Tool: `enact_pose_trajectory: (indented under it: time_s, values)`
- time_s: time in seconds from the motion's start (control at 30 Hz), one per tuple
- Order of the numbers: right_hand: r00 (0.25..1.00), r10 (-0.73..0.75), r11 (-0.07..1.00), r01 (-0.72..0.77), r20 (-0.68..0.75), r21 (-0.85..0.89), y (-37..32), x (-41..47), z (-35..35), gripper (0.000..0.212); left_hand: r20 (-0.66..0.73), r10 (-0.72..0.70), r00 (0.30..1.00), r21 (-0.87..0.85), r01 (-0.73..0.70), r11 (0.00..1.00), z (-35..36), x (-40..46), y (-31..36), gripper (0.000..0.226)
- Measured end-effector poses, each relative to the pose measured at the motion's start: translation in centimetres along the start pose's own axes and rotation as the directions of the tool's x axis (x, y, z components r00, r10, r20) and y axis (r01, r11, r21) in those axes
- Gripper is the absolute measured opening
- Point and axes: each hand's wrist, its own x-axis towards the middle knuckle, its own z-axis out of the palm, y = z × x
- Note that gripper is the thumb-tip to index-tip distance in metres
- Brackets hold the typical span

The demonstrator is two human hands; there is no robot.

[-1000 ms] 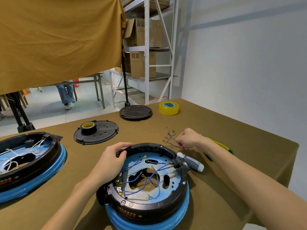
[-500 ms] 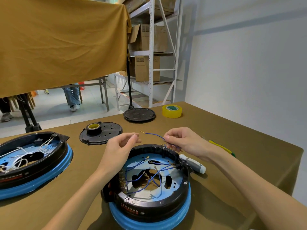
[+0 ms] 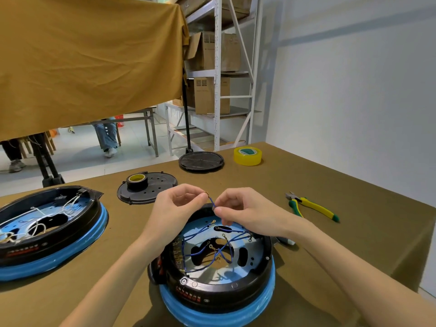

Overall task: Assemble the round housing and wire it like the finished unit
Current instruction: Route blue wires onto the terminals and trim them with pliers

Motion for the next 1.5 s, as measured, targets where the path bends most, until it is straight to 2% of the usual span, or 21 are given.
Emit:
enact_pose_trajectory:
  time_s: [0.1,0.23,0.37,0.47,0.63,0.8,0.87,0.97,1.1,1.37,1.43,1.5]
  values:
    - [0.999,-0.024,0.996,0.027,-0.032,0.085,-0.4,0.6,0.7,0.014,0.068,0.040,0.997,0.047,-0.043,0.998,0.1,-0.2,0.3,0.009]
    - [0.999,0.043,0.992,-0.040,-0.027,0.115,-0.1,0.8,1.2,0.015,0.136,0.008,0.991,0.257,-0.043,0.965,-1.4,-0.7,-0.3,0.013]
    - [0.996,0.015,0.998,-0.020,-0.087,-0.058,0.0,0.9,1.4,0.014,0.033,-0.103,0.994,0.298,0.088,0.951,-3.3,-2.1,-2.6,0.018]
    - [0.990,-0.045,0.997,0.036,-0.130,-0.073,-0.4,1.0,2.1,0.013,-0.083,-0.130,0.988,0.293,0.149,0.944,-3.0,-2.7,-4.3,0.019]
    - [0.969,-0.160,0.979,0.130,-0.188,-0.160,-1.5,1.2,2.8,0.012,-0.030,-0.166,0.986,0.207,0.168,0.964,-2.5,-2.3,-5.5,0.027]
    - [0.996,-0.088,0.919,0.076,-0.014,-0.386,-1.6,0.0,4.1,0.015,0.191,-0.225,0.955,0.128,0.203,0.971,-2.1,0.1,-4.6,0.028]
    - [0.997,-0.076,0.856,0.070,0.010,-0.512,-1.4,-1.1,5.1,0.016,0.138,-0.224,0.965,0.080,0.214,0.973,-1.5,0.2,-4.6,0.022]
    - [0.994,-0.101,0.803,0.056,-0.042,-0.593,-1.6,-2.1,6.5,0.016,-0.030,-0.237,0.971,-0.040,0.236,0.971,-1.3,-1.5,-5.3,0.021]
    - [0.993,-0.095,0.782,0.034,-0.065,-0.623,-2.3,-1.8,8.0,0.017,-0.019,-0.220,0.975,-0.183,0.213,0.960,-1.4,-4.4,-6.3,0.026]
    - [0.998,-0.066,0.756,0.052,0.004,-0.652,-2.5,-1.7,9.3,0.024,-0.100,-0.133,0.986,-0.157,0.116,0.981,-0.6,-5.5,-6.7,0.030]
    - [0.999,-0.046,0.796,0.045,0.014,-0.603,-2.8,-1.7,8.8,0.021,-0.090,-0.132,0.987,-0.156,0.117,0.981,-0.6,-5.6,-6.8,0.030]
    - [1.000,-0.015,0.881,0.018,0.011,-0.472,-3.3,-1.3,7.6,0.019,-0.086,-0.137,0.987,-0.173,0.120,0.978,-0.6,-5.6,-6.9,0.030]
